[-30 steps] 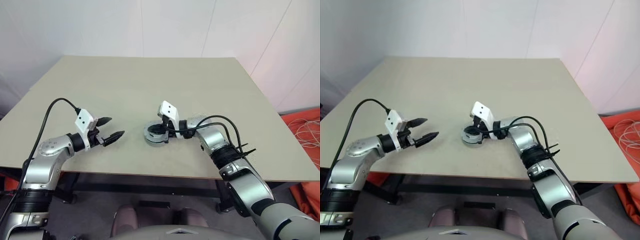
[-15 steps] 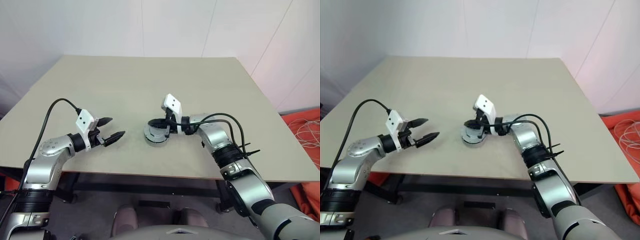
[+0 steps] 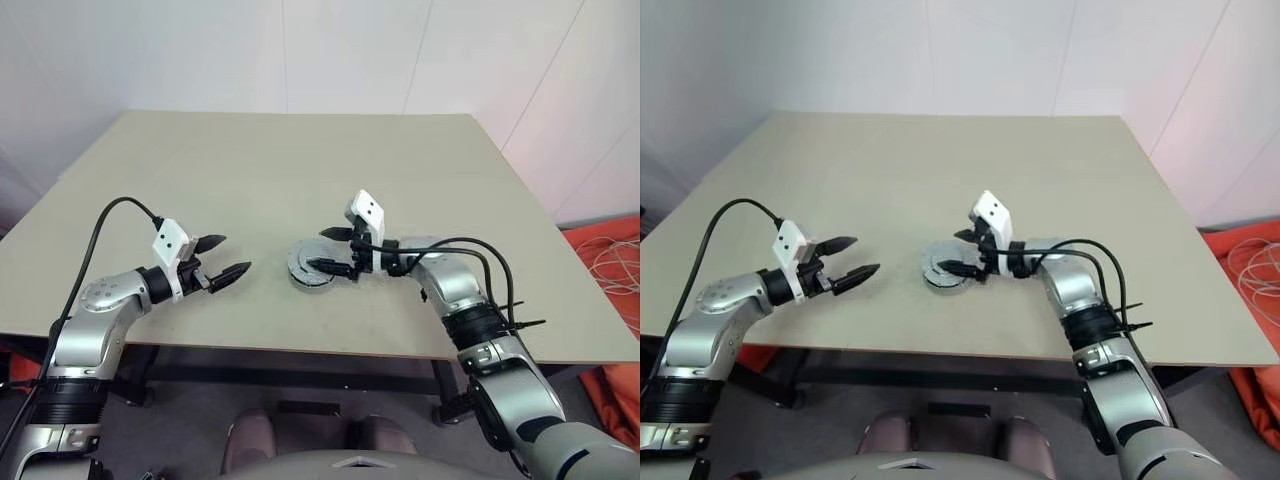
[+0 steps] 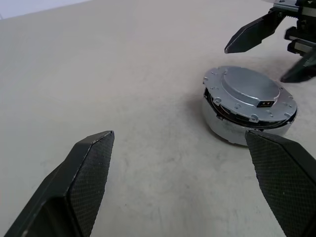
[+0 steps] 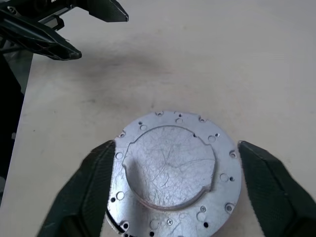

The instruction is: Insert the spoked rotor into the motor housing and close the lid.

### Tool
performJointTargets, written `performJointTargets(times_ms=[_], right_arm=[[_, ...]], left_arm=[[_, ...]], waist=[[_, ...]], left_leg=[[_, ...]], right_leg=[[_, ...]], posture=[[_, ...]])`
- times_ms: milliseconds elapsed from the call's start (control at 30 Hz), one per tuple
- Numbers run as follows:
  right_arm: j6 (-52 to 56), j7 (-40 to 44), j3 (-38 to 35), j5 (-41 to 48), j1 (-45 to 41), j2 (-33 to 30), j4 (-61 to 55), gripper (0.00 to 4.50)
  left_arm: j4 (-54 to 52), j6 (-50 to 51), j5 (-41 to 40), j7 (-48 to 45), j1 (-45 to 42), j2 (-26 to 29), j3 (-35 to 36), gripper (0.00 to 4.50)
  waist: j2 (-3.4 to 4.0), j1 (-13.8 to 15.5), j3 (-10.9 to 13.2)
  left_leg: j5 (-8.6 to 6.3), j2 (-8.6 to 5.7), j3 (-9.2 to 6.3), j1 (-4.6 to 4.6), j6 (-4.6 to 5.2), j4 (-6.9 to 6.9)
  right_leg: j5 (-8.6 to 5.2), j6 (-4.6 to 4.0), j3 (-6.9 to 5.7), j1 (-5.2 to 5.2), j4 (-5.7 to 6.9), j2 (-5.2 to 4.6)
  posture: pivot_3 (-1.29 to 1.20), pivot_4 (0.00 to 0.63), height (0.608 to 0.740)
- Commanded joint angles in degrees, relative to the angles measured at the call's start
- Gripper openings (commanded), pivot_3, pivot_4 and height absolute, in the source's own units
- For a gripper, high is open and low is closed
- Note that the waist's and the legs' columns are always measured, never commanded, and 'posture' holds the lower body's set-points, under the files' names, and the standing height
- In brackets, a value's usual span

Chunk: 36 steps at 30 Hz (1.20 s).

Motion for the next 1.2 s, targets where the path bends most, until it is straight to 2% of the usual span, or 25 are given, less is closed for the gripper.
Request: performJointTargets(times_ms=[33,100,733,833,900,1200], right_arm=[[-1.23,-1.62,-0.54,0.32,-0.22,0.35,-2.66,4.48],[-3.87,-3.76,-0.06,-1.42,-0.38,0.85,-1.58,4.48],[-3.92,-3.81,3.91,-3.76,0.64,0.91,0.59,4.48],[-3.90,-4.00,3.74,-3.90,0.57,1.02,1.22,3.84],[-4.00,-3.86,3.74,-3.75,0.56,1.08,1.15,3.21],[-2.70,-1.38,2.67,-1.52,-0.60,0.75,-0.94,3.14]], left_arm=[[-0.80,-0.96,-0.21,-0.28,-1.28,0.50,0.51,4.50],[-0.74,-1.01,-0.14,-0.29,-1.35,0.55,0.52,4.50],[-0.79,-1.22,-0.01,-0.05,-1.32,0.32,0.56,4.50],[-0.79,-1.26,-0.07,-0.09,-1.32,0.25,0.55,4.50],[-0.95,-1.29,-0.19,-0.20,-1.18,0.24,0.58,4.50],[-2.98,-1.40,-1.69,-2.01,1.54,0.95,1.57,4.50]], waist=[[0.00,-0.03,0.00],[0.00,-0.03,0.00],[0.00,-0.03,0.00],[0.00,-0.03,0.00],[0.00,-0.03,0.00],[0.00,-0.03,0.00]], left_leg=[[0.00,0.00,0.00,0.00,0.00,0.00],[0.00,0.00,0.01,-0.01,0.00,-0.01],[0.00,0.00,0.00,0.00,0.00,-0.05],[0.00,0.00,0.00,0.00,0.00,-0.05],[0.00,0.00,0.00,0.00,0.00,-0.05],[0.00,0.00,0.01,0.00,0.00,-0.08]], right_leg=[[0.00,0.00,0.00,0.00,0.00,0.00],[0.00,0.00,0.00,-0.02,0.00,-0.01],[0.00,0.00,0.00,-0.02,-0.03,-0.01],[0.00,0.00,0.00,-0.01,-0.04,-0.01],[0.00,0.00,0.00,-0.01,-0.04,-0.01],[0.00,0.00,0.01,-0.02,-0.04,-0.01]], posture=[[0.00,0.000,0.740],[0.00,0.000,0.740],[0.00,0.000,0.740],[0.00,0.000,0.740],[0.00,0.000,0.740],[0.00,0.000,0.740]])
